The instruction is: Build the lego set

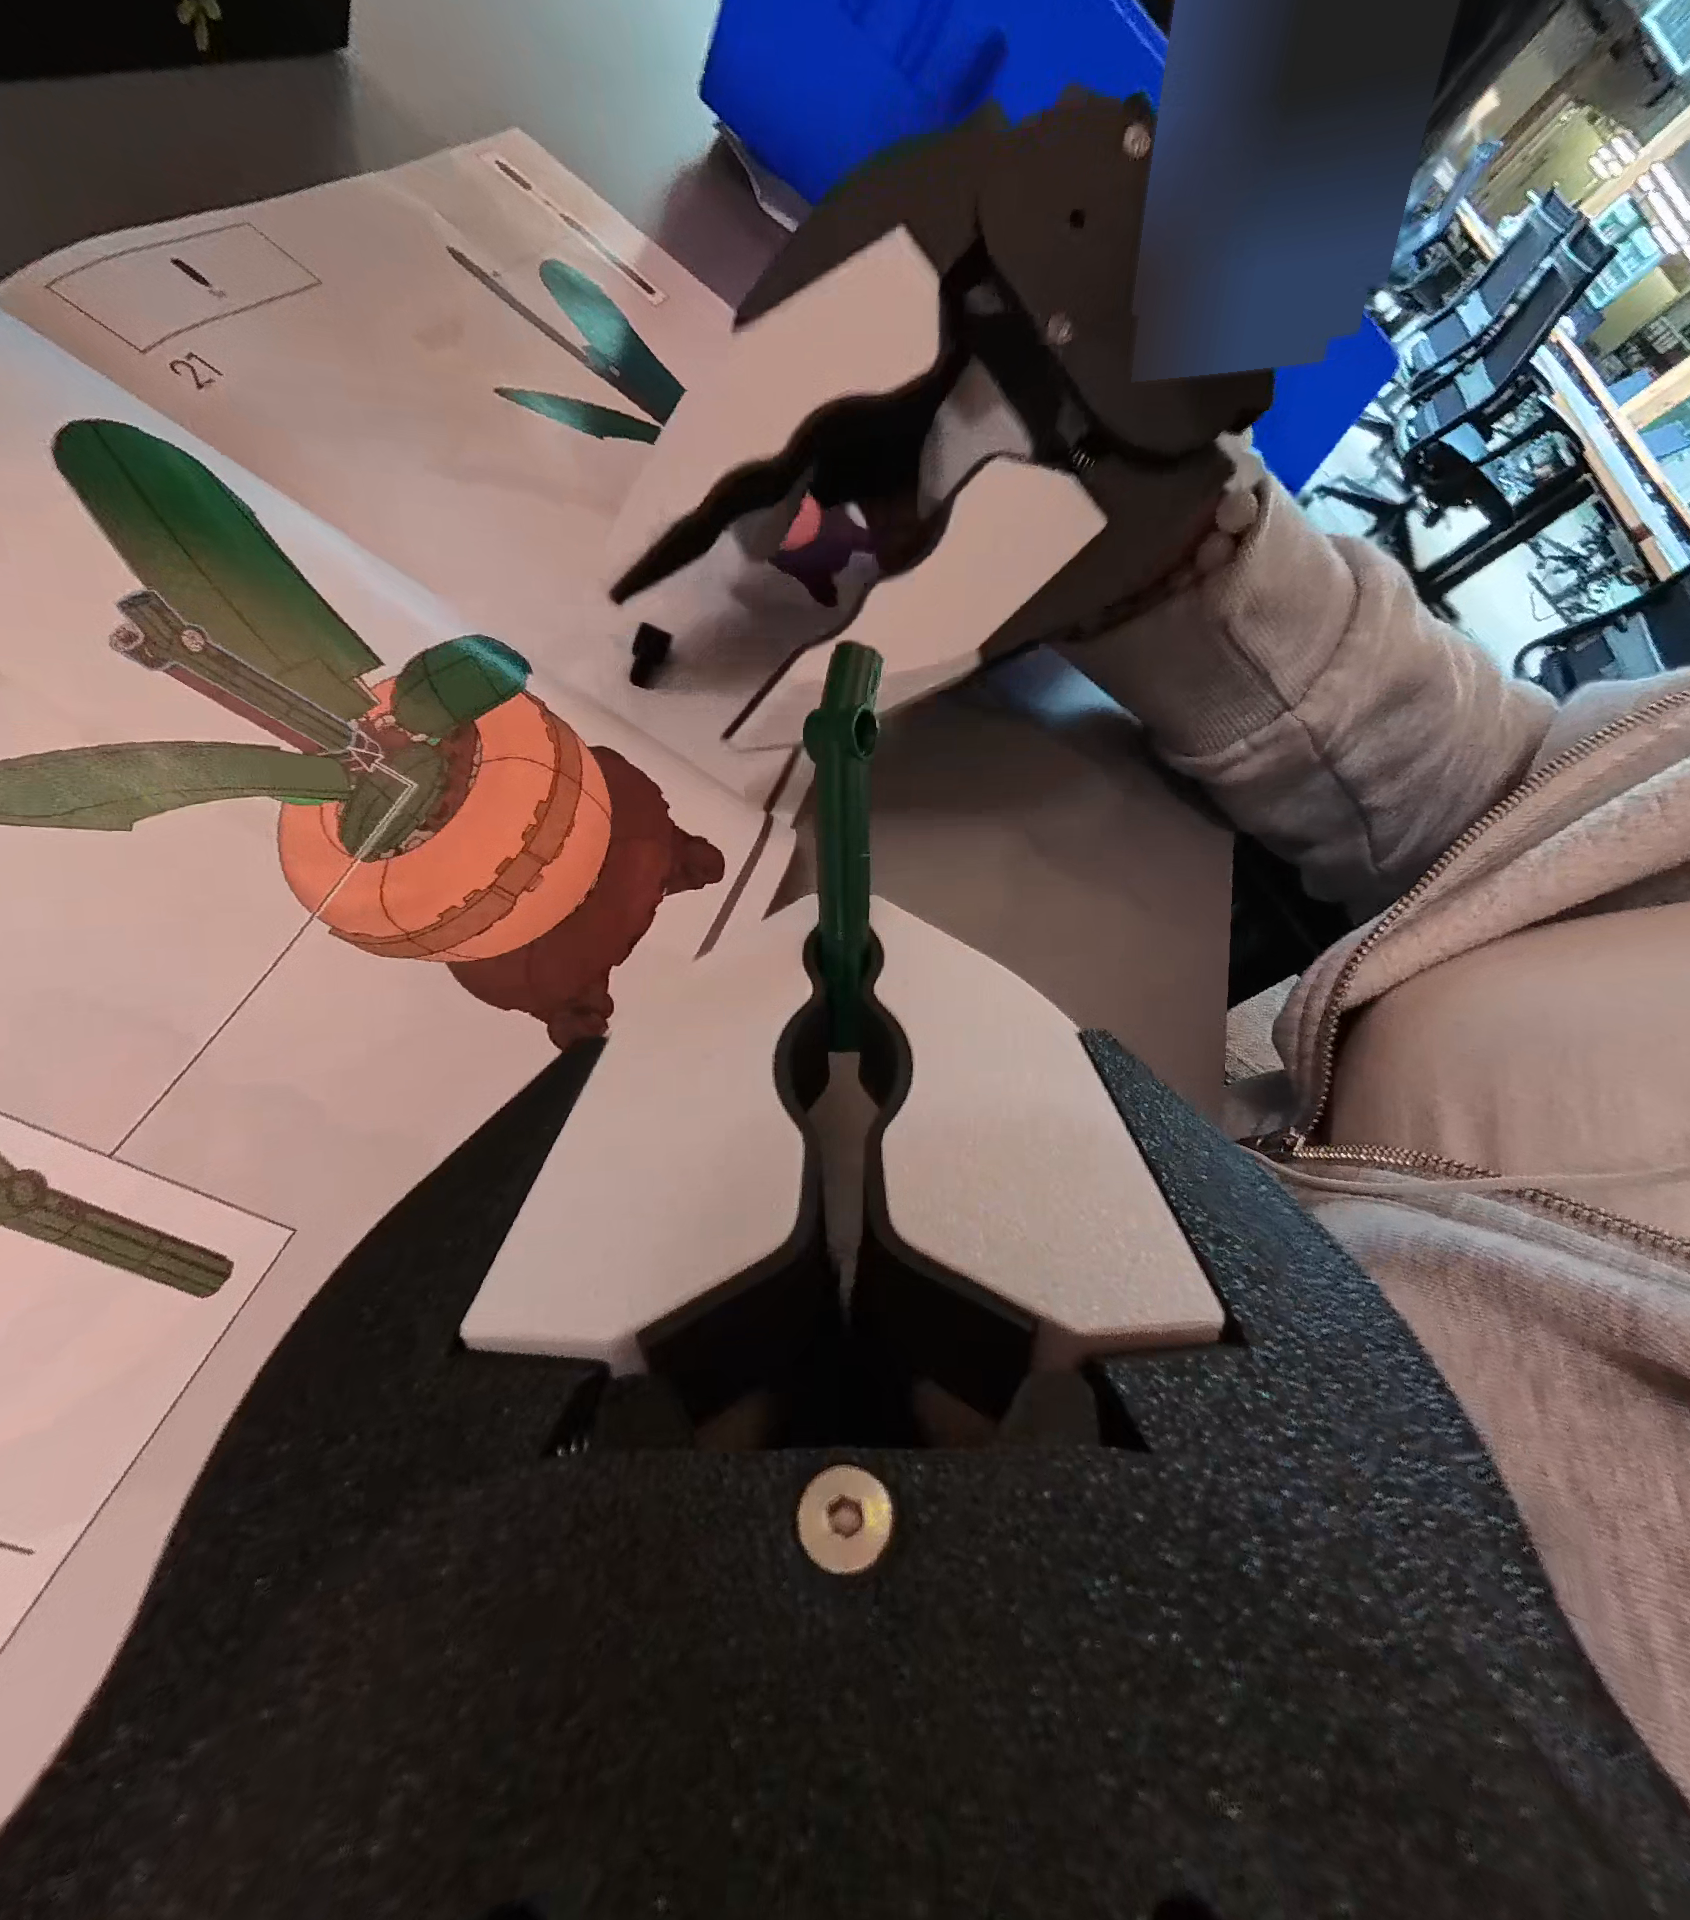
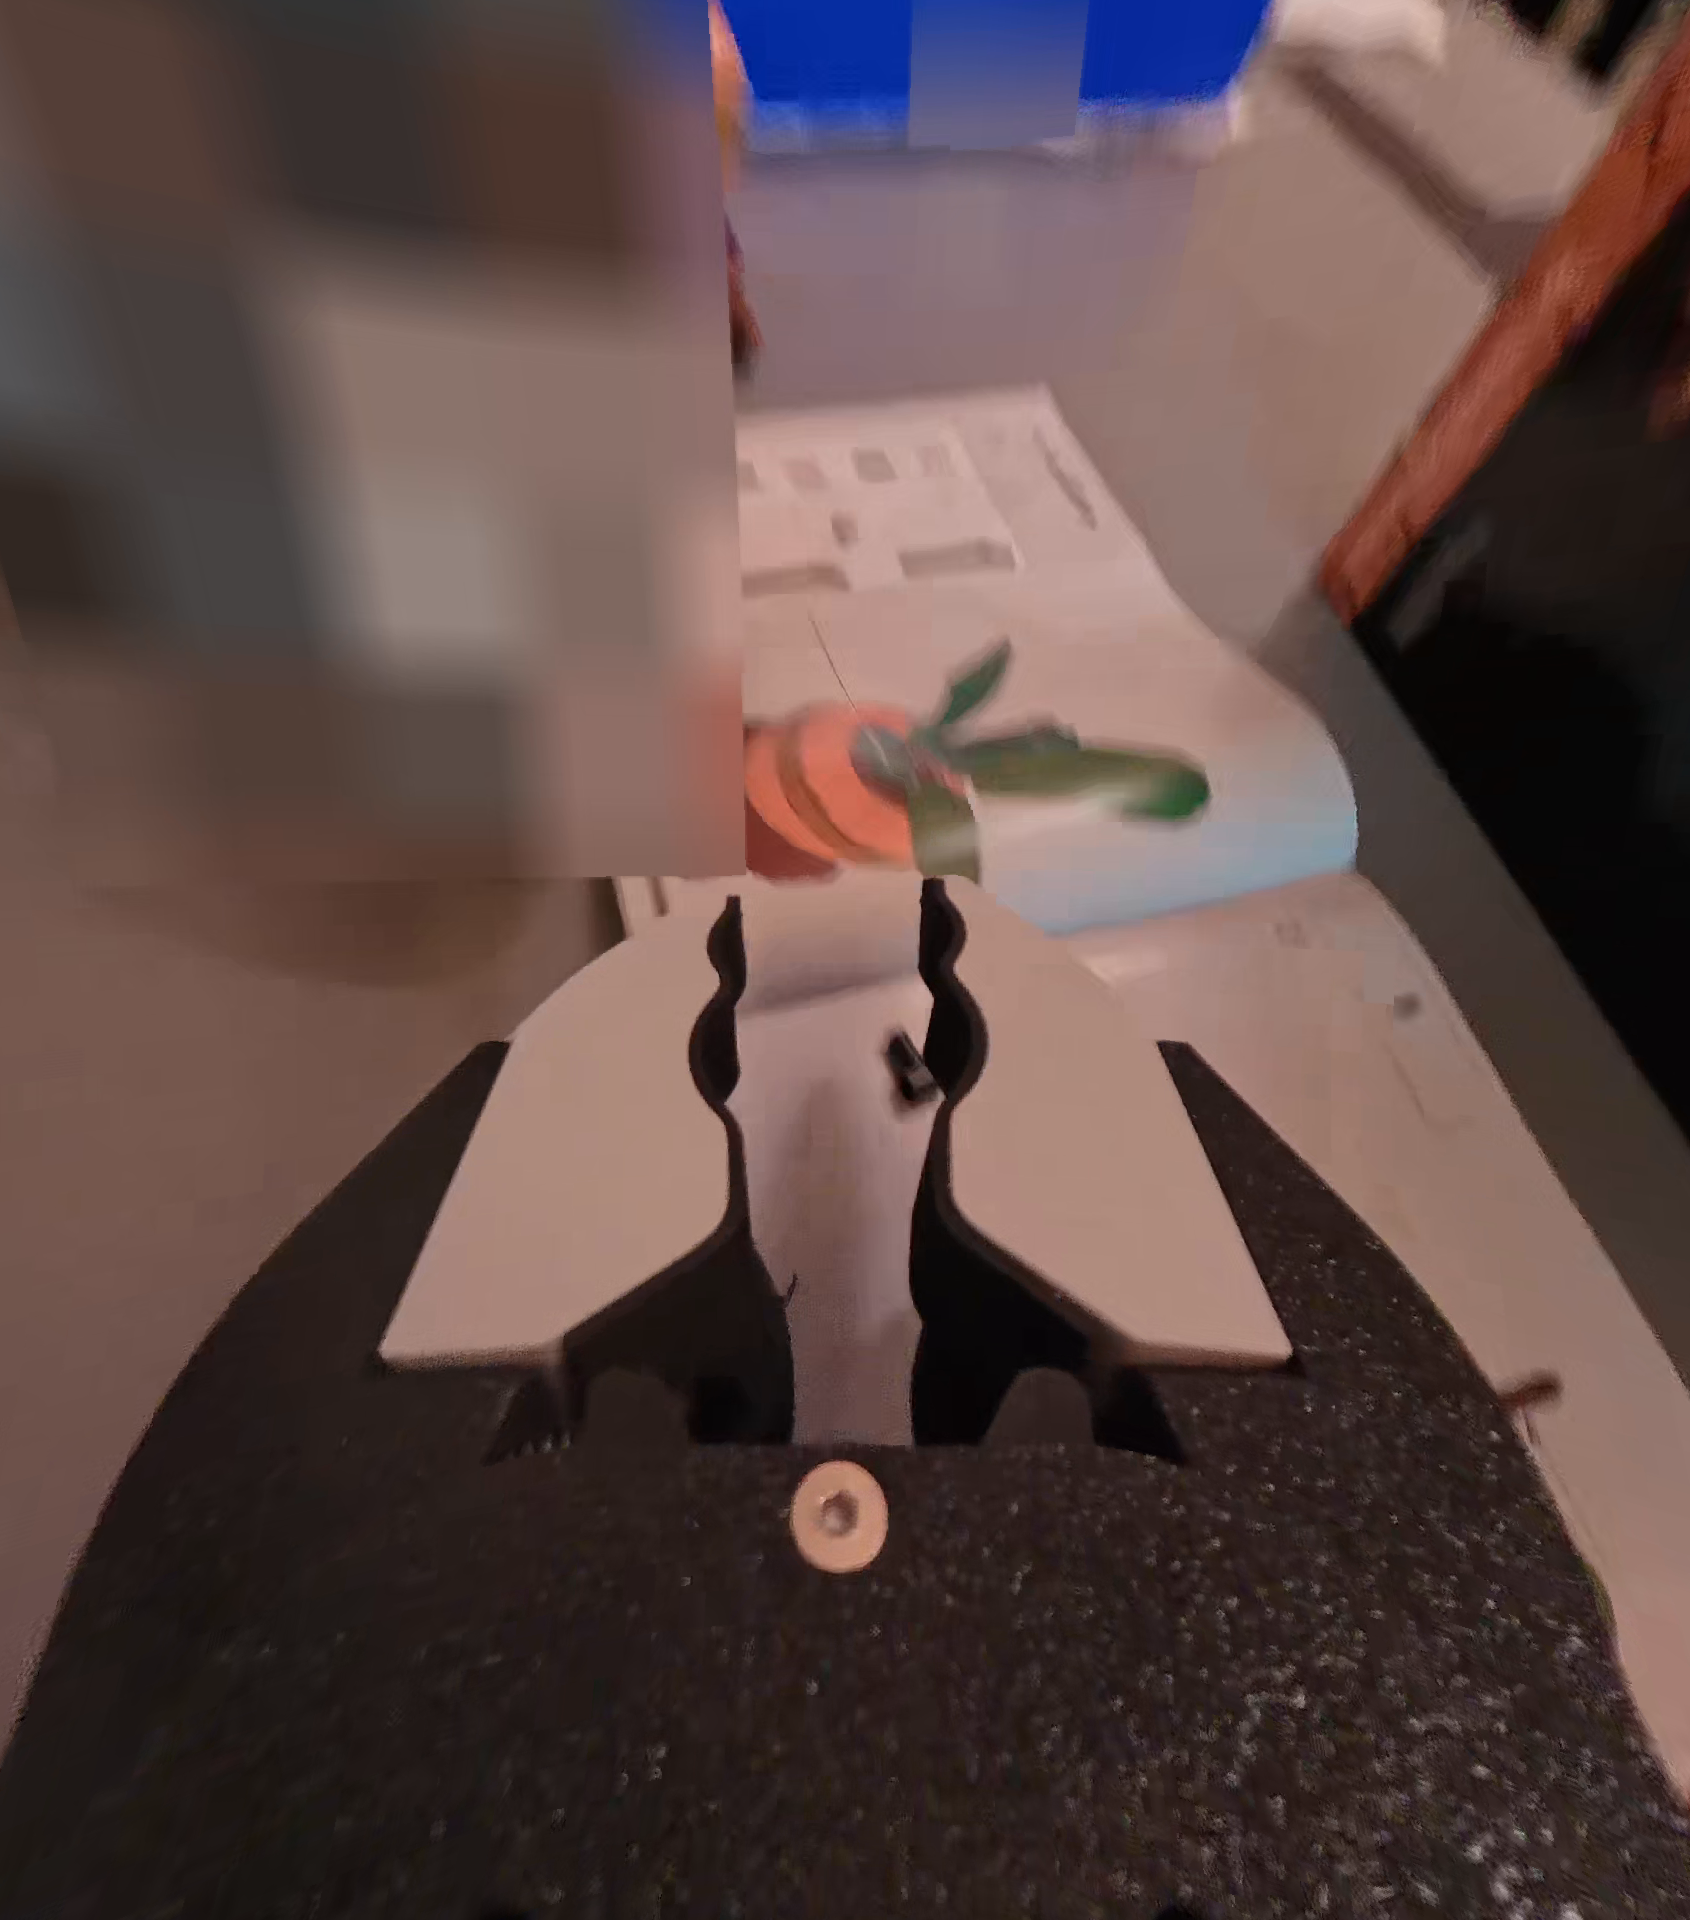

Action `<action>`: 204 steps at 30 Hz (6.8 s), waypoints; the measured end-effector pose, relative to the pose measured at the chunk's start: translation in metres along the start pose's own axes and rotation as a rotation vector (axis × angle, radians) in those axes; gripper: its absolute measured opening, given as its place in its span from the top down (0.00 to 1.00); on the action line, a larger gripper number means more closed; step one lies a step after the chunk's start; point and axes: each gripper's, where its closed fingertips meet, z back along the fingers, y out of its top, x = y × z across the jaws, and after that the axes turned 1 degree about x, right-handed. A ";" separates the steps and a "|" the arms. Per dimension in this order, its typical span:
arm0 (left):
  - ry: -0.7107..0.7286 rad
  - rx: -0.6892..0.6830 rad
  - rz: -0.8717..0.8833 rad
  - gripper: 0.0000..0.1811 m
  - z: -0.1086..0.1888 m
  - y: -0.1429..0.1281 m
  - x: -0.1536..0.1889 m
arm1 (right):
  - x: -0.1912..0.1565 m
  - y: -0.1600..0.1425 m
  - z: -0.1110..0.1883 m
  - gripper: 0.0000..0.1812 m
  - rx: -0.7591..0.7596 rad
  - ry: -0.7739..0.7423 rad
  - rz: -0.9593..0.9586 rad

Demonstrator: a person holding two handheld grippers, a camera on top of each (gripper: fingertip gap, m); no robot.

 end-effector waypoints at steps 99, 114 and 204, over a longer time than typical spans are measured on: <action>0.429 -0.013 -0.752 0.97 0.001 0.009 -0.018 | -0.032 0.012 -0.009 0.96 -0.468 0.188 0.262; 0.526 -0.104 -0.870 0.97 -0.007 0.008 -0.019 | -0.029 0.004 -0.007 0.96 -0.538 0.089 0.357; 0.313 -0.212 -0.636 0.97 -0.018 -0.018 -0.030 | -0.035 0.000 -0.016 0.97 -0.024 0.363 -0.118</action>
